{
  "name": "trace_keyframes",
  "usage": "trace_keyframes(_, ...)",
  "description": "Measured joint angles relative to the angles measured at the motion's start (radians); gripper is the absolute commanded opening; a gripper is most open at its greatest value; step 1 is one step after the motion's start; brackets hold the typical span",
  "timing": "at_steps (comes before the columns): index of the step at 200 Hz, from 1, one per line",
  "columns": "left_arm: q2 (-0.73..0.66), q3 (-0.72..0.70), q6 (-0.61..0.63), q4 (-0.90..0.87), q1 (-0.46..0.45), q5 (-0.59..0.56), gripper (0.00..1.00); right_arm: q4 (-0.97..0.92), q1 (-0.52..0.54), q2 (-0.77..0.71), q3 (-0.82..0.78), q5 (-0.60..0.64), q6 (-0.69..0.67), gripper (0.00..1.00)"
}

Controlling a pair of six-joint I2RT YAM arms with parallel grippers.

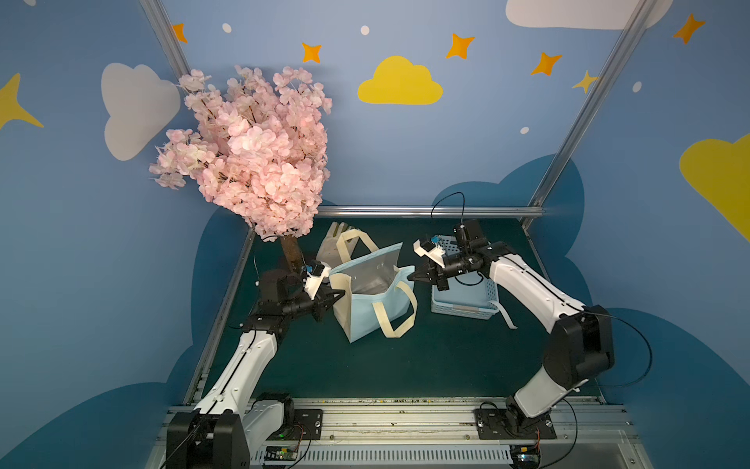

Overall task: Place the ice pack in the delivery bag
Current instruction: Close the delivery bag at the center of the board.

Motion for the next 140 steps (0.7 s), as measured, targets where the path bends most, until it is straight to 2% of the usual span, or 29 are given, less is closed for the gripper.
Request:
trace_keyframes(17,0.045,0.027,0.064,-0.048,-0.001,0.069,0.03,-0.007,-0.003,-0.04,-0.021,0.024,0.018,0.0)
trace_keyframes(25,0.072,0.038,0.098,-0.071,-0.001,0.094,0.03,-0.01,-0.007,-0.039,-0.021,0.036,0.027,0.09)
trace_keyframes(35,0.108,0.053,0.149,-0.105,-0.001,0.125,0.03,-0.016,-0.014,-0.025,-0.021,0.048,0.033,0.14)
trace_keyframes(69,0.196,0.085,0.267,-0.136,-0.005,0.202,0.03,-0.035,-0.035,0.042,-0.006,0.087,0.032,0.55)
trace_keyframes(98,0.235,0.123,0.363,-0.182,-0.019,0.224,0.03,-0.044,-0.039,0.073,0.019,0.097,0.008,0.79)
trace_keyframes(118,0.251,0.135,0.402,-0.195,-0.026,0.235,0.03,-0.043,-0.029,0.09,0.043,0.09,-0.005,0.85)
trace_keyframes(140,0.264,0.147,0.428,-0.207,-0.03,0.24,0.03,-0.043,-0.007,0.111,0.069,0.077,-0.022,0.84)
